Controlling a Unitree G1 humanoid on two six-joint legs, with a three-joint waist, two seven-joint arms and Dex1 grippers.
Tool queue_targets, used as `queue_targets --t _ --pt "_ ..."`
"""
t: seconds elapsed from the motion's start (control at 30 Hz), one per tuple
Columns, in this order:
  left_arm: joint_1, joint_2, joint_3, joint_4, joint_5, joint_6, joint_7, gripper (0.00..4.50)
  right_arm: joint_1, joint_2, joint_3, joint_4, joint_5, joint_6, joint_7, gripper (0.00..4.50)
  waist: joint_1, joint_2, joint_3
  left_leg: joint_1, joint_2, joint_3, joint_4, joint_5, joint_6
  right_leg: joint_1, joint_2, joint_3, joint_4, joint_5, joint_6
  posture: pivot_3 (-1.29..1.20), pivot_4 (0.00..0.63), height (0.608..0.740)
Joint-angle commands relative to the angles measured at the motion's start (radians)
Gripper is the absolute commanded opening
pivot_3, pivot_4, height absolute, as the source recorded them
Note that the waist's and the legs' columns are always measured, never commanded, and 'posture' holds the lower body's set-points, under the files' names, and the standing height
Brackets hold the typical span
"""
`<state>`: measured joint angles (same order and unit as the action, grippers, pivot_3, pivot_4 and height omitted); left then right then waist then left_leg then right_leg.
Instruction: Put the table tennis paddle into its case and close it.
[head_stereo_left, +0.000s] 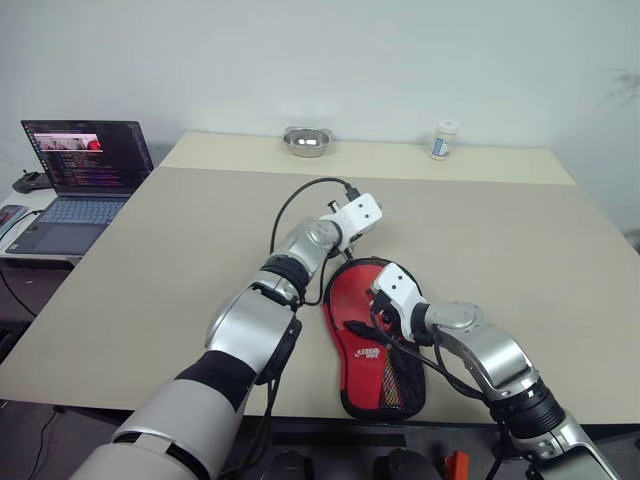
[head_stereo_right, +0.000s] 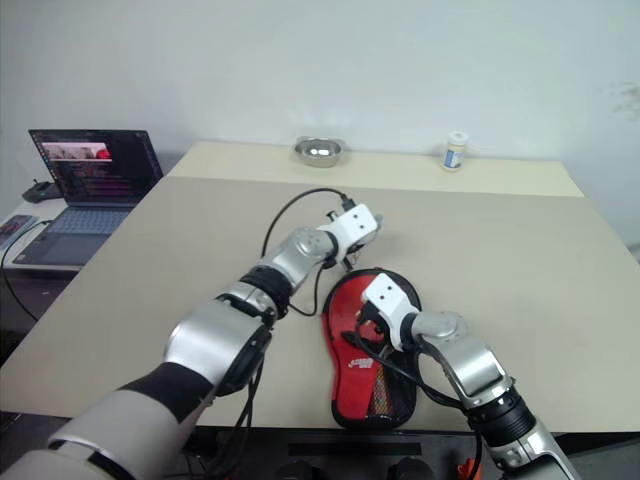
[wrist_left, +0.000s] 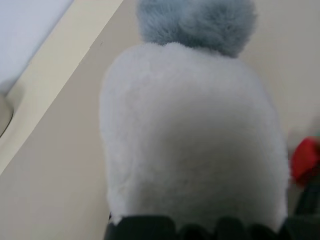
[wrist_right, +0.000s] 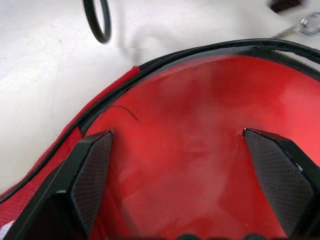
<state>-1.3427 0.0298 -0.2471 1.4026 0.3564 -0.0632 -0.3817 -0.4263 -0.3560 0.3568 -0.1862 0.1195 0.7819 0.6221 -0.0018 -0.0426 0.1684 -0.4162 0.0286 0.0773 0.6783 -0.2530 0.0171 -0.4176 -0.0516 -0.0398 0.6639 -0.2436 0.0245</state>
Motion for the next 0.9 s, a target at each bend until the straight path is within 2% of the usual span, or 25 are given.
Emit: queue_targets --t 0.03,0.3,0.53,0.83,0.9 --pt "-0.085 -0.074 -0.002 -0.031 0.020 -0.054 0.026 0.66 0.088 -0.020 0.086 0.067 -0.012 0.122 0.006 4.50 0.003 0.000 0.000 0.000 0.000 0.000 0.000 0.000 0.000 0.000 0.000 0.000 0.000 0.000 0.000 0.00 0.150 0.740" --pt "-0.114 -0.195 -0.006 -0.031 0.039 -0.079 0.011 0.66 0.101 -0.008 0.093 0.047 -0.011 0.141 -0.012 4.50 0.002 0.005 -0.003 0.000 0.000 -0.002 0.000 0.000 0.000 0.002 0.000 -0.001 -0.001 -0.001 0.002 0.00 0.150 0.740" --pt "-0.098 -0.275 -0.003 -0.037 0.031 -0.101 -0.081 0.66 0.099 0.000 0.093 0.049 -0.011 0.144 -0.022 4.50 0.002 0.006 -0.004 0.000 0.000 -0.002 0.000 0.000 0.000 0.002 0.000 -0.001 -0.001 -0.002 0.003 0.00 0.150 0.740" --pt "-0.059 -0.287 -0.041 -0.037 0.053 -0.123 -0.171 0.66 0.085 0.008 0.085 0.066 -0.015 0.135 -0.030 4.50 0.001 0.008 -0.005 0.001 0.000 -0.002 0.000 0.000 0.000 0.002 0.000 -0.001 -0.001 -0.002 0.003 0.00 0.150 0.740" --pt "-0.048 -0.284 -0.047 -0.036 0.057 -0.125 -0.203 1.38 0.083 0.008 0.083 0.068 -0.015 0.134 -0.029 4.50 0.001 0.008 -0.005 0.001 0.000 -0.002 0.000 0.000 0.000 0.002 0.000 -0.002 -0.001 -0.002 0.003 0.00 0.150 0.740"
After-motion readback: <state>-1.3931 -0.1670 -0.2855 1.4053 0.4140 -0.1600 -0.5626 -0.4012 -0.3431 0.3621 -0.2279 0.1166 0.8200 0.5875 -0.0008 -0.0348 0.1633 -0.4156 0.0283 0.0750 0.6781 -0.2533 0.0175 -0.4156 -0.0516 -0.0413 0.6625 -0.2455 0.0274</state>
